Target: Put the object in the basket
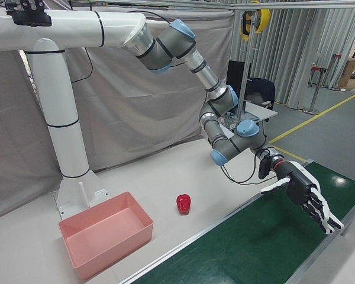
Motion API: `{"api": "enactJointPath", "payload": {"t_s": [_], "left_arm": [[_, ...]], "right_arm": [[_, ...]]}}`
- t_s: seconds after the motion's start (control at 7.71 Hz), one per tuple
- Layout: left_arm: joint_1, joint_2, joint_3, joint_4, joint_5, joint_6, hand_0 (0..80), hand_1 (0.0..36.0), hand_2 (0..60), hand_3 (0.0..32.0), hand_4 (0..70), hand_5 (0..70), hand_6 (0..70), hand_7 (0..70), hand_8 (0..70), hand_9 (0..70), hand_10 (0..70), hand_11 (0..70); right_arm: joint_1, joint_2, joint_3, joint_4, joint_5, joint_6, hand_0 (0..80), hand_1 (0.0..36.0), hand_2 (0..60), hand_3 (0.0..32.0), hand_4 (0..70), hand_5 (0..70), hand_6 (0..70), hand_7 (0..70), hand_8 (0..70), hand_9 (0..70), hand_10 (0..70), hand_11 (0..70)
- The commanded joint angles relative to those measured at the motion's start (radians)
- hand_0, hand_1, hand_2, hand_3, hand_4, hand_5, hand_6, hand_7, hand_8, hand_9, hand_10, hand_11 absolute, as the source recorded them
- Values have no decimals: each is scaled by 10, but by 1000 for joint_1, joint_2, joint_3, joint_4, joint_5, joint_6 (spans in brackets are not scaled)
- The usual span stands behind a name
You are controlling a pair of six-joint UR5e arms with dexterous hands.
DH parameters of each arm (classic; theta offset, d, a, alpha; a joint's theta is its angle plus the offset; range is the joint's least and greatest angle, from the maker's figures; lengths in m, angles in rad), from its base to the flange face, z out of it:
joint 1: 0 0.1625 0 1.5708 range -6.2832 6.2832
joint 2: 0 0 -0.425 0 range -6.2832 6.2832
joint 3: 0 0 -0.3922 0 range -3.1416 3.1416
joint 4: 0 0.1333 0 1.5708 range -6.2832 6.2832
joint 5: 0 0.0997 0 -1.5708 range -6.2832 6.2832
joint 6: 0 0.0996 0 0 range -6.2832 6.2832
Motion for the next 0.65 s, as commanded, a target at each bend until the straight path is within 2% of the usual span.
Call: {"api": "enactJointPath", "payload": {"t_s": [0.0, 0.52], "left_arm": [[8, 15, 1, 0, -6, 9, 747, 221, 0, 0, 90, 187, 29, 33, 78, 125, 0, 0], [7, 13, 0, -1, -6, 7, 749, 220, 0, 0, 89, 189, 27, 31, 76, 122, 0, 0]], "right_arm": [[0, 0, 0, 0, 0, 0, 0, 0, 0, 0, 0, 0, 0, 0, 0, 0, 0, 0], [2, 0, 1, 0, 0, 0, 0, 0, 0, 0, 0, 0, 0, 0, 0, 0, 0, 0]]}}
